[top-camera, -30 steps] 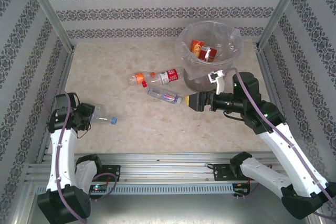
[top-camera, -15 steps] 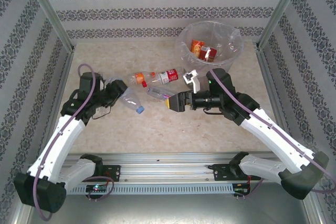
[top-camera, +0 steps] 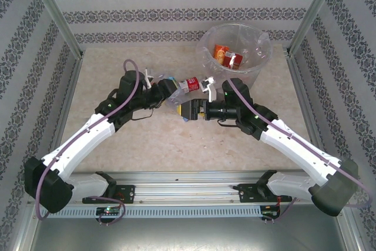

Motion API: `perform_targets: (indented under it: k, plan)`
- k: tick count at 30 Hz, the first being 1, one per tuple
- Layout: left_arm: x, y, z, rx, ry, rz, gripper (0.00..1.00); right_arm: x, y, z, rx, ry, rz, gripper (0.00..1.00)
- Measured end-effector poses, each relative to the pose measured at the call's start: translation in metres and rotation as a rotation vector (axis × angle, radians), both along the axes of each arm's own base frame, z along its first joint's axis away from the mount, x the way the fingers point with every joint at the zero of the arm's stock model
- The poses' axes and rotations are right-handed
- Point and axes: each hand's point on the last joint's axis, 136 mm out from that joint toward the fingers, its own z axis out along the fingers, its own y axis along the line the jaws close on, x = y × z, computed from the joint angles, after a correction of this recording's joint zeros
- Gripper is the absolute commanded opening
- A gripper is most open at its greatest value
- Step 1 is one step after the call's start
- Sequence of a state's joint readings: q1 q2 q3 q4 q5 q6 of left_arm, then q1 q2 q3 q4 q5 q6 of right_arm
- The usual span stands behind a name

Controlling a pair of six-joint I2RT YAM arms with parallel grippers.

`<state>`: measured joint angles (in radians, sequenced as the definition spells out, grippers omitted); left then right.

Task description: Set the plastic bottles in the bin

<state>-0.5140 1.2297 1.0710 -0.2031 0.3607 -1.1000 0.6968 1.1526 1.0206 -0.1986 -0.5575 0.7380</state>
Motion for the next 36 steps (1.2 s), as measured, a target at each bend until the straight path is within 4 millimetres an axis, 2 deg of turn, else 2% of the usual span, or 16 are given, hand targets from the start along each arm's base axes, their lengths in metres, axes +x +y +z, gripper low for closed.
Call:
perform_targets:
  k: [4, 7, 11, 17, 26, 28, 30, 32, 33, 36]
  plan:
    - [0.001, -0.013, 0.007, -0.023, -0.013, -0.019, 0.59, 0.007, -0.001, -0.006, -0.022, 0.004, -0.033, 0.95]
    - [0.004, -0.016, 0.009, -0.02, -0.02, -0.015, 0.59, 0.01, -0.003, -0.01, -0.035, 0.005, -0.053, 0.93]
    - [0.005, -0.023, 0.014, -0.028, -0.024, -0.022, 0.6, 0.014, -0.006, -0.014, -0.056, 0.001, -0.08, 0.83]
    - [-0.007, -0.042, 0.024, -0.07, -0.032, -0.087, 0.6, 0.016, -0.007, -0.015, -0.066, -0.004, -0.091, 0.84]
    - [-0.005, -0.05, 0.025, -0.078, -0.022, -0.11, 0.63, 0.021, -0.012, -0.016, -0.094, -0.022, -0.117, 0.65]
    - [-0.005, -0.051, 0.025, -0.08, -0.021, -0.113, 0.67, 0.021, -0.015, -0.015, -0.095, -0.023, -0.122, 0.63]
    - [-0.005, -0.052, 0.026, -0.084, -0.02, -0.121, 0.77, 0.021, -0.017, -0.014, -0.096, -0.025, -0.127, 0.6]
    - [-0.006, -0.055, 0.031, -0.089, -0.031, -0.132, 0.97, 0.021, -0.022, -0.012, -0.096, -0.026, -0.136, 0.58]
    - [-0.006, -0.055, 0.034, -0.091, -0.039, -0.134, 1.0, 0.022, -0.025, -0.011, -0.096, -0.029, -0.143, 0.58]
    - [-0.005, -0.057, 0.049, -0.097, -0.079, -0.142, 1.0, 0.024, -0.04, 0.0, -0.084, -0.051, -0.178, 0.58]
